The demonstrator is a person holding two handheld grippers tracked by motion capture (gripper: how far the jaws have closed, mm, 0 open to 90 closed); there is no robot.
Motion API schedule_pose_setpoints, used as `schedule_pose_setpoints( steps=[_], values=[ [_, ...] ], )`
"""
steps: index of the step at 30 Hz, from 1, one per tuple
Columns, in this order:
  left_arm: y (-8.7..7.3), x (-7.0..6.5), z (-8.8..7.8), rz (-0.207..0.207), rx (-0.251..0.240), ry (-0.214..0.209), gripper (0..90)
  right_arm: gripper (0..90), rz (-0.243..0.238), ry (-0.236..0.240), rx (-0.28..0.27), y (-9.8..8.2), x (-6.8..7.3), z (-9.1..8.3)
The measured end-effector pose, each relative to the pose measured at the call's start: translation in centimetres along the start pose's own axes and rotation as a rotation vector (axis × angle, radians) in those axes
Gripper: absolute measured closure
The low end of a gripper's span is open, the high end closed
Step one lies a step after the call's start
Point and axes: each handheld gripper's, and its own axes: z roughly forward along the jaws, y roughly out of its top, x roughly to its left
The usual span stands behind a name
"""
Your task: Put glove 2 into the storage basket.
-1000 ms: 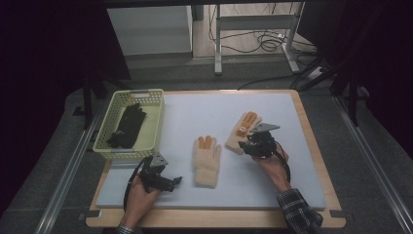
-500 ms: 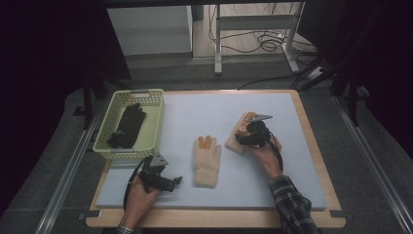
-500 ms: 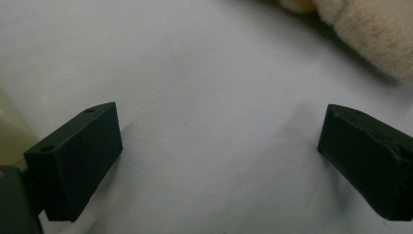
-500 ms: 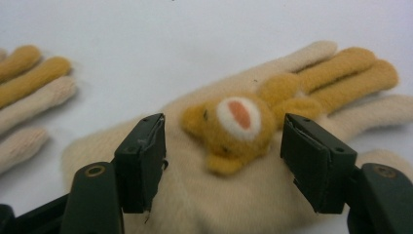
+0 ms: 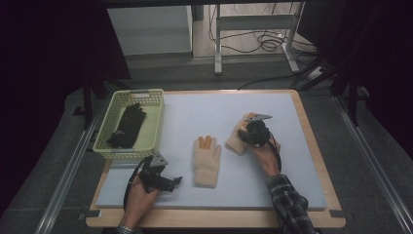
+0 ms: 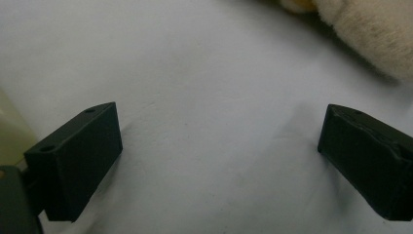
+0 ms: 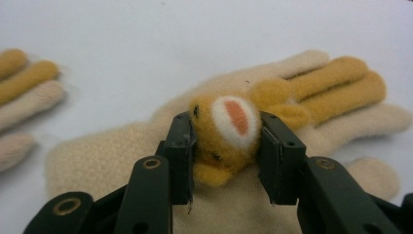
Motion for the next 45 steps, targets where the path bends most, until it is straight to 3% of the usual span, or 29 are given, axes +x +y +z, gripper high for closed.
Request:
schedule_pose_setpoints(
  steps=[4,16,23,24,29,30,32,33,35,38,44,45],
  values=[
    [0.0,0.0,0.0,0.001,0.000,0.000,2.3,60.0,-0.005,0.020,-0.010,0.2,0.1,-0.9],
    [0.0,0.0,0.0,0.000,0.000,0.000,2.3,59.7,-0.054,0.119,-0.060,0.9,1.6,-5.6],
    [0.0,0.0,0.0,0.003,0.001,0.002,2.3,59.6,-0.117,0.200,-0.087,1.3,4.0,-8.5],
    [0.0,0.0,0.0,0.003,0.001,0.001,2.3,59.6,-0.138,0.230,-0.096,1.4,5.0,-9.4],
    [0.0,0.0,0.0,0.002,0.001,0.001,2.3,59.6,-0.180,0.289,-0.108,1.7,6.8,-10.6],
    [0.0,0.0,0.0,0.003,0.001,0.001,2.3,59.6,-0.198,0.323,-0.108,1.9,7.7,-10.8],
    [0.0,0.0,0.0,0.003,0.001,0.001,2.3,59.6,-0.205,0.335,-0.109,2.0,8.1,-10.8],
    [0.0,0.0,0.0,0.004,0.001,0.001,2.3,59.5,-0.227,0.368,-0.104,2.2,9.3,-10.5],
    [0.0,0.0,0.0,0.001,0.001,0.000,2.3,59.5,-0.238,0.378,-0.097,2.3,9.9,-10.2],
    [0.0,0.0,0.0,0.004,0.001,0.001,2.3,59.2,-0.287,0.402,-0.063,2.4,12.1,-8.3],
    [0.0,0.0,0.0,0.001,-0.002,0.002,2.4,58.3,-0.325,0.393,-0.027,2.0,13.8,-5.9],
    [0.0,0.0,0.0,0.002,-0.002,0.002,2.4,57.2,-0.347,0.387,0.004,1.6,14.3,-4.8]
  ],
)
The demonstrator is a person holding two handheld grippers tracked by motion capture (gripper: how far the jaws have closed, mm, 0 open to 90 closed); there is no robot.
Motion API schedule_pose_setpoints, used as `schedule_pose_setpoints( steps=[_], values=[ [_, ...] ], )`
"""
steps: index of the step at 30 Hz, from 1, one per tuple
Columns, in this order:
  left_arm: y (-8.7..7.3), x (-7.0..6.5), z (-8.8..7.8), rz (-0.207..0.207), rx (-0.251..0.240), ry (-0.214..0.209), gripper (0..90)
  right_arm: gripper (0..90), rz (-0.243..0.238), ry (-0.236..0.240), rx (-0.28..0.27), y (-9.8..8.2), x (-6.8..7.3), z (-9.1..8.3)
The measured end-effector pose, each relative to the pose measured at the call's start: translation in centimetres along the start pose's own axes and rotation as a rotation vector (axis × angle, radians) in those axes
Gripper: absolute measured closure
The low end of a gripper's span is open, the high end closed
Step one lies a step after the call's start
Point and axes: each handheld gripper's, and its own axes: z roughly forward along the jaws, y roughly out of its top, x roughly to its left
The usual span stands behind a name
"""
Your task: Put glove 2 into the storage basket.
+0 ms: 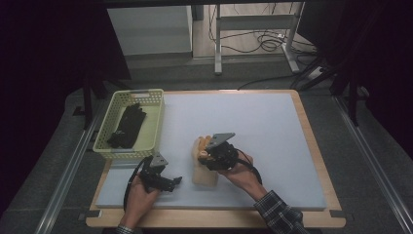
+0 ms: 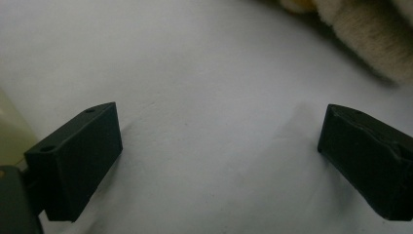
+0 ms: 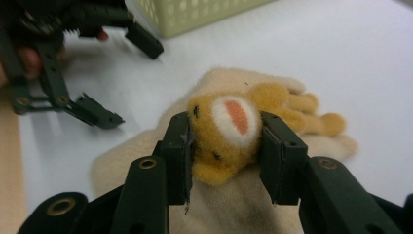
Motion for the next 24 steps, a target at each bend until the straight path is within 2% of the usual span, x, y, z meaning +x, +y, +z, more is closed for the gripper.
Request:
schedule_pose_setpoints(
  steps=[1,2,4,6,7,9,12,13,18,19,22,24],
  values=[
    [0.0,0.0,0.0,0.000,0.000,0.000,2.4,57.2,0.000,0.000,0.000,0.0,0.0,0.0],
    [0.0,0.0,0.0,0.000,0.001,-0.001,2.4,55.2,-0.003,-0.009,0.023,-0.4,0.1,0.9],
    [0.0,0.0,0.0,0.001,0.002,-0.001,2.4,52.7,0.007,-0.017,0.041,-0.8,0.0,1.6],
    [0.0,0.0,0.0,0.002,0.003,-0.001,2.4,51.6,0.016,-0.013,0.040,-1.1,-0.1,1.8],
    [0.0,0.0,0.0,0.002,0.003,-0.001,2.4,48.5,0.044,0.006,0.029,-1.4,-0.3,2.0],
    [0.0,0.0,0.0,0.002,0.002,-0.001,2.4,46.9,0.053,0.009,0.029,-1.5,-0.3,2.0],
    [0.0,0.0,0.0,0.002,0.002,-0.001,2.4,39.4,0.050,-0.004,0.032,-1.4,-0.5,1.7],
    [0.0,0.0,0.0,-0.002,0.001,-0.002,2.4,37.2,0.052,-0.011,0.013,-1.3,-0.6,1.1],
    [0.0,0.0,0.0,-0.001,0.001,-0.002,2.3,36.8,0.079,-0.027,-0.016,-1.8,-1.6,-0.3],
    [0.0,0.0,0.0,0.000,0.003,-0.002,2.3,37.8,0.103,-0.025,-0.021,-2.3,-2.1,-0.9],
    [0.0,0.0,0.0,0.001,0.003,-0.001,2.3,41.7,0.116,-0.034,-0.024,-3.0,-2.4,-1.4],
    [0.0,0.0,0.0,0.001,0.004,-0.001,2.2,49.1,0.133,-0.033,-0.025,-4.0,-2.7,-2.0]
  ],
)
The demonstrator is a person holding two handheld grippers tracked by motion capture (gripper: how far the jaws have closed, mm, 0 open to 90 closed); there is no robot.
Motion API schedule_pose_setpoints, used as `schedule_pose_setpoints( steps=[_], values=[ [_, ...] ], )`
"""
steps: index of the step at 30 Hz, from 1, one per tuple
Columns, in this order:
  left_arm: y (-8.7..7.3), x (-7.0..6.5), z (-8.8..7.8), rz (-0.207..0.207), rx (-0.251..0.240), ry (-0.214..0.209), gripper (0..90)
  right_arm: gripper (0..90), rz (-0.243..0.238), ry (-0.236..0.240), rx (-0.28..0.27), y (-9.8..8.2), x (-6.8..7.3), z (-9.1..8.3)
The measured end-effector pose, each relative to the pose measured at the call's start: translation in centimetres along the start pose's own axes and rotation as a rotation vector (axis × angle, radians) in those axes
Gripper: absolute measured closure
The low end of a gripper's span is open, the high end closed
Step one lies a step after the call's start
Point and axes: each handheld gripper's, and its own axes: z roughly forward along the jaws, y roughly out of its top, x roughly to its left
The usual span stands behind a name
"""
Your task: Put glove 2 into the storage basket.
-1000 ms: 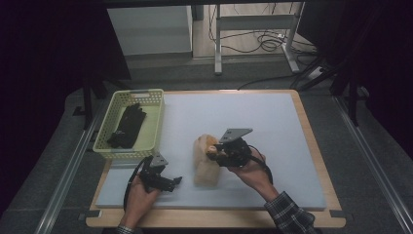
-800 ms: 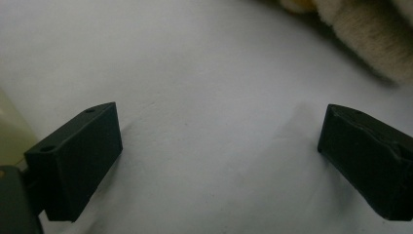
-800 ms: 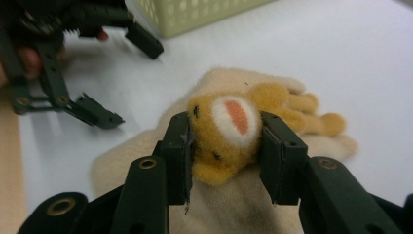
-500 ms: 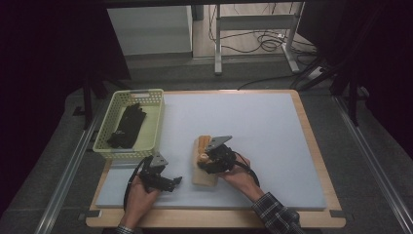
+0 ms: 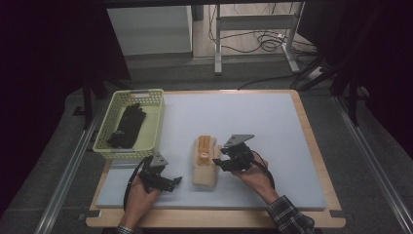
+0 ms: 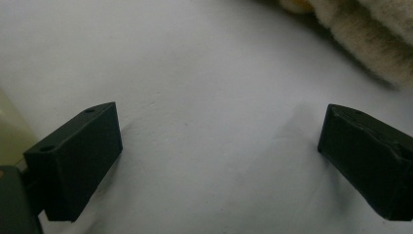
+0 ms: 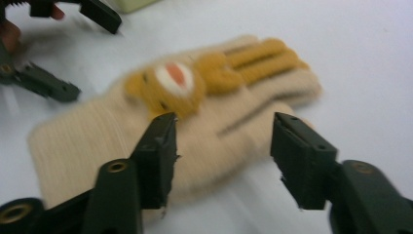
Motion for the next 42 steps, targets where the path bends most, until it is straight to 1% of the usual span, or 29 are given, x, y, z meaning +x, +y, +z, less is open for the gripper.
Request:
schedule_pose_setpoints(
  steps=[4,5,6,7,8,9,10,11,12,13,14,15,17,19,22,23,26,28,30,33,36,39,42],
  values=[
    [0.0,0.0,0.0,-0.003,0.000,-0.001,2.2,66.3,0.006,0.000,0.006,-1.2,0.0,-0.6],
    [0.0,0.0,0.0,-0.003,0.000,-0.001,2.2,66.3,0.006,0.000,0.006,-1.2,0.0,-0.6],
    [0.0,0.0,0.0,-0.003,0.000,-0.001,2.3,70.5,0.002,0.000,0.009,-1.4,0.0,-0.7],
    [0.0,0.0,0.0,-0.003,0.000,0.000,2.3,78.3,-0.002,0.008,0.015,-2.0,0.3,-0.8],
    [0.0,0.0,0.0,-0.003,0.000,-0.001,2.3,78.3,-0.002,0.008,0.015,-2.0,0.3,-0.8],
    [0.0,0.0,0.0,-0.004,0.000,-0.001,2.3,82.8,-0.005,0.019,0.014,-2.5,0.6,-0.8],
    [0.0,0.0,0.0,-0.004,0.000,-0.001,2.3,82.8,-0.005,0.019,0.014,-2.5,0.6,-0.8],
    [0.0,0.0,0.0,-0.004,0.000,-0.001,2.3,85.2,-0.008,0.033,0.020,-3.0,0.9,-0.7],
    [0.0,0.0,0.0,-0.004,0.000,-0.001,2.3,85.2,-0.008,0.033,0.020,-3.0,0.9,-0.7],
    [0.0,0.0,0.0,-0.004,0.000,-0.001,2.3,85.7,-0.016,0.042,0.029,-3.4,1.3,-0.6],
    [0.0,0.0,0.0,-0.004,0.000,-0.001,2.3,85.7,-0.016,0.042,0.029,-3.4,1.3,-0.6],
    [0.0,0.0,0.0,-0.004,0.000,-0.001,2.3,85.9,-0.020,0.051,0.035,-3.8,1.6,-0.3],
    [0.0,0.0,0.0,-0.003,0.001,-0.001,2.3,85.8,-0.020,0.054,0.038,-3.9,1.8,-0.2],
    [0.0,0.0,0.0,-0.005,0.000,0.000,2.4,85.8,-0.022,0.072,0.045,-4.2,2.1,0.3],
    [0.0,0.0,0.0,-0.004,-0.001,0.001,2.8,85.8,-0.026,0.077,0.044,-4.3,2.4,0.6],
    [0.0,-0.1,-0.1,-0.002,-0.002,0.005,2.9,85.8,-0.023,0.083,0.034,-4.2,2.6,0.8],
    [-0.1,-0.1,-0.1,-0.007,-0.002,0.007,3.3,85.8,-0.022,0.088,0.032,-4.1,2.7,1.0],
    [-0.2,-0.2,-0.3,-0.018,0.004,0.005,3.5,85.7,-0.020,0.093,0.027,-4.0,2.8,1.2],
    [-0.4,-0.1,-0.5,-0.017,0.006,0.001,3.5,85.4,-0.019,0.096,0.026,-3.9,3.0,1.4],
    [-0.9,0.2,-0.9,-0.013,0.005,-0.004,3.6,84.9,-0.035,0.097,0.023,-3.4,3.6,2.1],
    [-1.3,0.7,-1.3,-0.016,0.010,0.005,2.4,84.8,-0.044,0.098,0.021,-3.1,3.9,2.6],
    [-1.6,1.0,-1.6,-0.017,0.009,0.001,3.2,84.5,-0.046,0.098,0.013,-2.6,4.3,3.4],
    [-1.6,1.0,-1.6,-0.016,0.010,0.000,3.2,84.3,-0.049,0.095,0.013,-2.3,4.4,3.7]
  ],
)
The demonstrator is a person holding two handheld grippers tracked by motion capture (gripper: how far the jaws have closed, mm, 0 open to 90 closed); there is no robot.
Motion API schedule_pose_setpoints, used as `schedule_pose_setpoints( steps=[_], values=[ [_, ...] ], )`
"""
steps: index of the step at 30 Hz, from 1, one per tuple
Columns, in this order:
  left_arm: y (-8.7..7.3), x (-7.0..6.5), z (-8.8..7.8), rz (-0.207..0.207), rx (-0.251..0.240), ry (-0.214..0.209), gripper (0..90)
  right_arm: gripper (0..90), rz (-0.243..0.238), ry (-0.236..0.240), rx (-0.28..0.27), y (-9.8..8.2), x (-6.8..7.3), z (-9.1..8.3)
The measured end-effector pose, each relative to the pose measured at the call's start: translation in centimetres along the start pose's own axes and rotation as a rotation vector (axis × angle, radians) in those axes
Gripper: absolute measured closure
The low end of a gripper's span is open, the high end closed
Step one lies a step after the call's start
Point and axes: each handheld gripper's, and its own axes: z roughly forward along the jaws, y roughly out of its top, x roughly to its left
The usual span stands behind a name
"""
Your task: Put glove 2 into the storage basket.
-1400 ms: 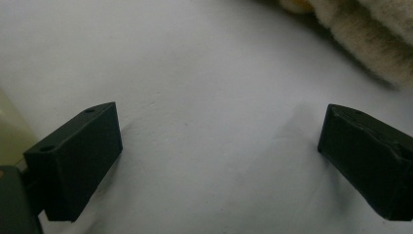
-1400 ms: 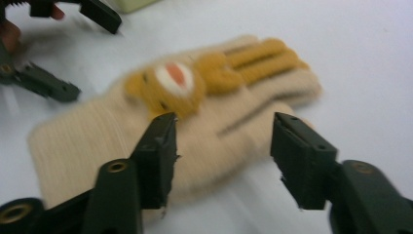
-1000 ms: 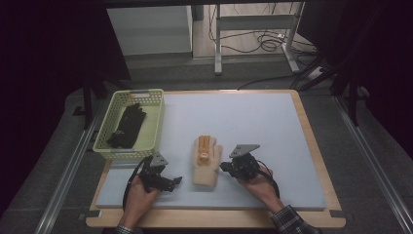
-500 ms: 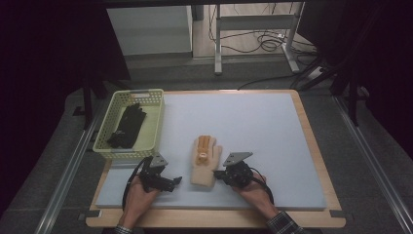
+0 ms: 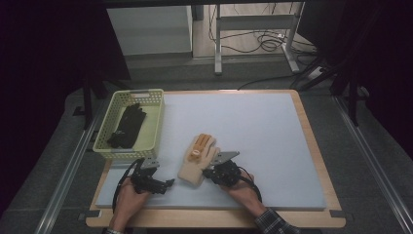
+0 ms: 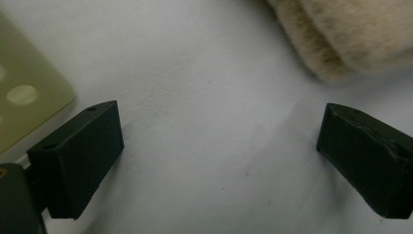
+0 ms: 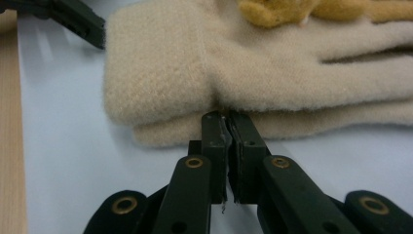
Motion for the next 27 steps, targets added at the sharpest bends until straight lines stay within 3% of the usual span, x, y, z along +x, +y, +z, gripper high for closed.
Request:
schedule_pose_setpoints(
  steps=[16,23,27],
  values=[
    [0.1,-0.1,0.1,0.003,0.006,0.003,1.7,82.5,-0.026,-0.051,-0.002,2.0,0.5,2.5],
    [0.1,-0.2,0.2,-0.005,0.006,0.008,1.0,80.3,-0.024,-0.048,0.003,2.1,0.6,2.5],
    [0.1,-0.2,0.2,-0.005,0.004,0.009,1.0,77.1,-0.022,-0.054,0.002,2.1,0.3,1.4]
  ],
)
